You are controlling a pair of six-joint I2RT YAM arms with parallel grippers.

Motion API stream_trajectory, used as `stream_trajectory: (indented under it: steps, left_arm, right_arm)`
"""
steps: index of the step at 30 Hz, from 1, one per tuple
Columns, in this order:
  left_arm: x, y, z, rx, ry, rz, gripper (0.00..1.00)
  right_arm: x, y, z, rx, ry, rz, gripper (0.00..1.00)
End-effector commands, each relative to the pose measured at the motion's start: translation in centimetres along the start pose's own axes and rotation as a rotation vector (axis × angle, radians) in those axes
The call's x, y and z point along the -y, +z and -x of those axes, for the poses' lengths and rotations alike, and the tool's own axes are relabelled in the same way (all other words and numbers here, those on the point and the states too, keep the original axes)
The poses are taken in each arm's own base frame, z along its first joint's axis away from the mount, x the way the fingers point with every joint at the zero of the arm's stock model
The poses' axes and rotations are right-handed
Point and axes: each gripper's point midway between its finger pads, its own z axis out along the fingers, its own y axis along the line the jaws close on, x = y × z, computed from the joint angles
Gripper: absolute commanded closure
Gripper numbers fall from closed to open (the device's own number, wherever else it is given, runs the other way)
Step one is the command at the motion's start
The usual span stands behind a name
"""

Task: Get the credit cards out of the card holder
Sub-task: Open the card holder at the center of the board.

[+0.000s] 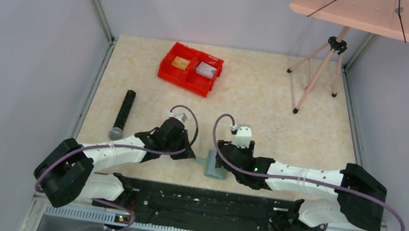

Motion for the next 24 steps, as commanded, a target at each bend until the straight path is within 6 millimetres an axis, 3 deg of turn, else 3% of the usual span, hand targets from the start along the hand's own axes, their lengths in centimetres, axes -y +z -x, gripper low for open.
stream_trajectory:
  steps: [1, 6, 13, 24]
  left_arm:
    - [-0.1, -0.3, 1.0, 0.040, 0.019, 0.025, 1.00]
    - [-0.8, -0.5, 1.3, 0.058, 0.010, 0.070, 1.00]
    - [-1.8, -1.1, 2.0, 0.112, -0.010, 0.110, 1.00]
    - [-1.9, -1.5, 2.3, 0.131, -0.017, 0.121, 1.00]
  right_arm:
    - [2.6, -0.7, -0.9, -0.016, -0.004, -0.047, 0.24]
    - [4.9, -1.2, -1.5, -0.054, 0.060, -0.110, 0.24]
    - [6.6, -1.4, -2.0, -0.084, 0.133, -0.118, 0.25]
    - [4.9, -0.8, -3.5, -0.143, 0.204, 0.013, 0.46]
